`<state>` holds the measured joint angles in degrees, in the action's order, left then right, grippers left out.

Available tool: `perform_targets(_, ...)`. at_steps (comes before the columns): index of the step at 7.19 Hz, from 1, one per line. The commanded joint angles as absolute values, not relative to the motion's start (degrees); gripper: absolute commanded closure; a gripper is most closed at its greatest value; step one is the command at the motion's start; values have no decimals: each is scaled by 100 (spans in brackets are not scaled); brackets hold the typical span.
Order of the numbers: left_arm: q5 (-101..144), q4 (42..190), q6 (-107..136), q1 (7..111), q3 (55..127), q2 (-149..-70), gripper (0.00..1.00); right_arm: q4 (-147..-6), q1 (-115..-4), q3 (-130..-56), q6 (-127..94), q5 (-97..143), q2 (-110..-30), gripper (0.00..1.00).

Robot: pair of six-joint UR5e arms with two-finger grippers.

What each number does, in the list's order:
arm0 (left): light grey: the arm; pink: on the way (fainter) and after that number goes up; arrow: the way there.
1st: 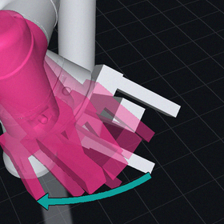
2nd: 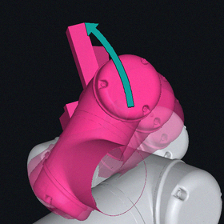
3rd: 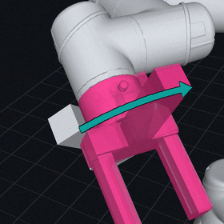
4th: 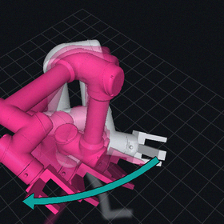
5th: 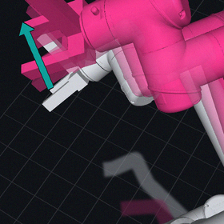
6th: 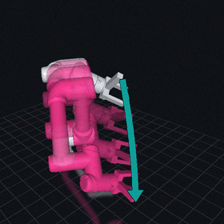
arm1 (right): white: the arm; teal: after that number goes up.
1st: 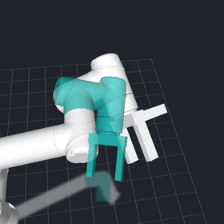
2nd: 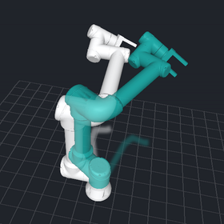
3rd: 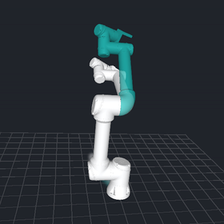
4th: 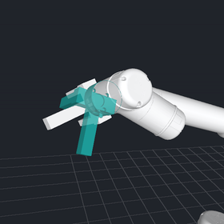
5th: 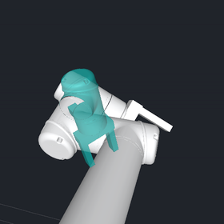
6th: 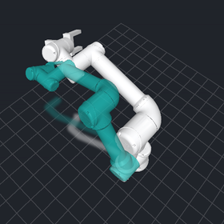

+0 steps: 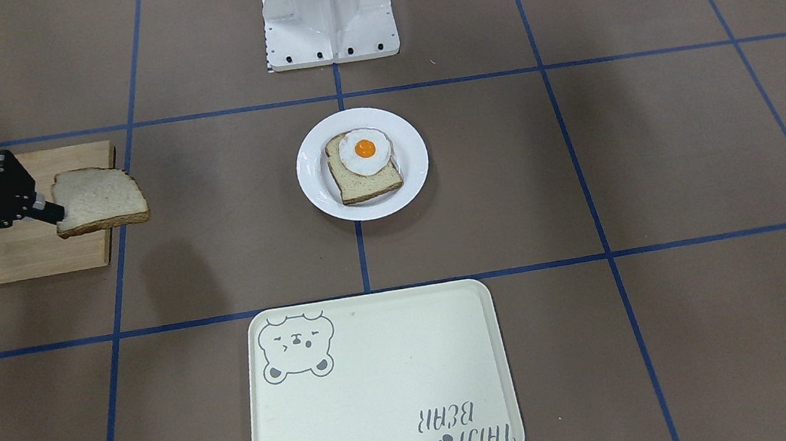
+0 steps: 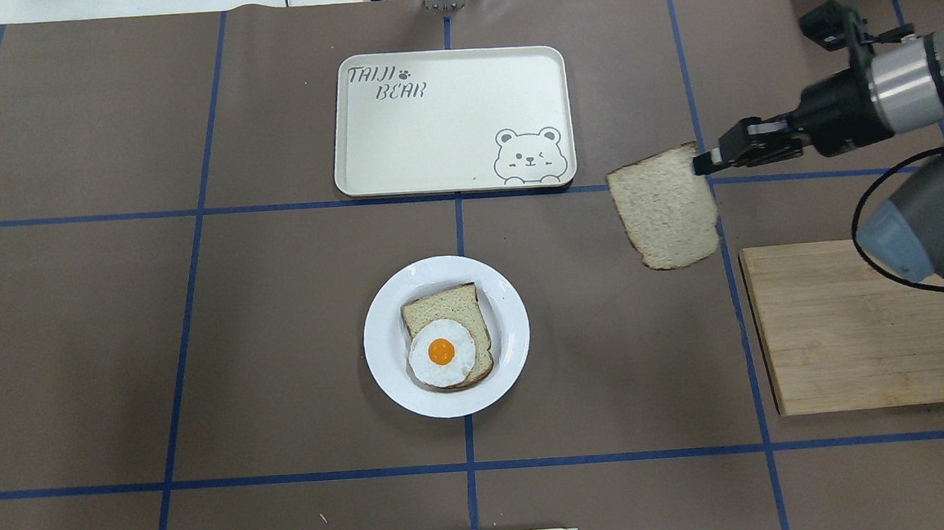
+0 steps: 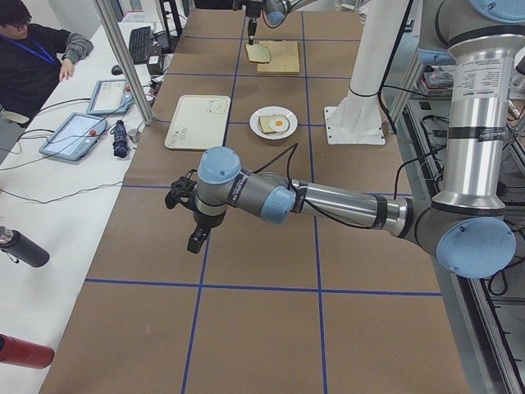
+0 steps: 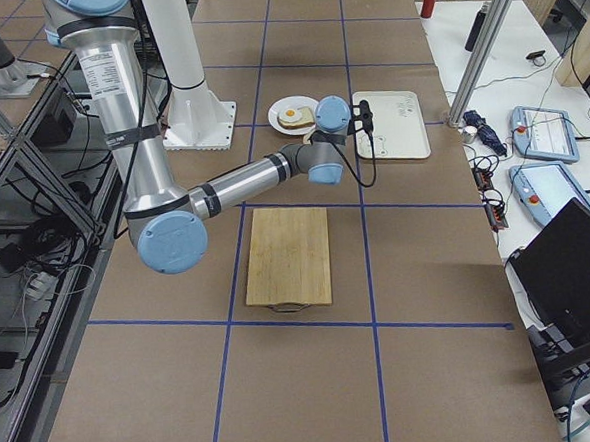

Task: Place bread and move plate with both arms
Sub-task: 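Carry the bread with the right gripper over the white plate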

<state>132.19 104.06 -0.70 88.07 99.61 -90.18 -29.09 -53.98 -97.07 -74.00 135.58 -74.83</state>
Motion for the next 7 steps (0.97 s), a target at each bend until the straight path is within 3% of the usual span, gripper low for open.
perform_targets(1, 13219, 10406, -70, 8807, 9923, -9018, 1, -2953, -3997, -10035, -8190, 11541, -7084, 100)
perform_targets(4, 13219, 10415, -79, 8807, 9932, -8956, 1, -3380, -2571, -9985, -8235, 9841, -6690, 100)
perform_targets(7, 13219, 10415, -79, 8807, 9940, -8930, 1, -3858, -2233, -9792, -8130, 9492, -6495, 100)
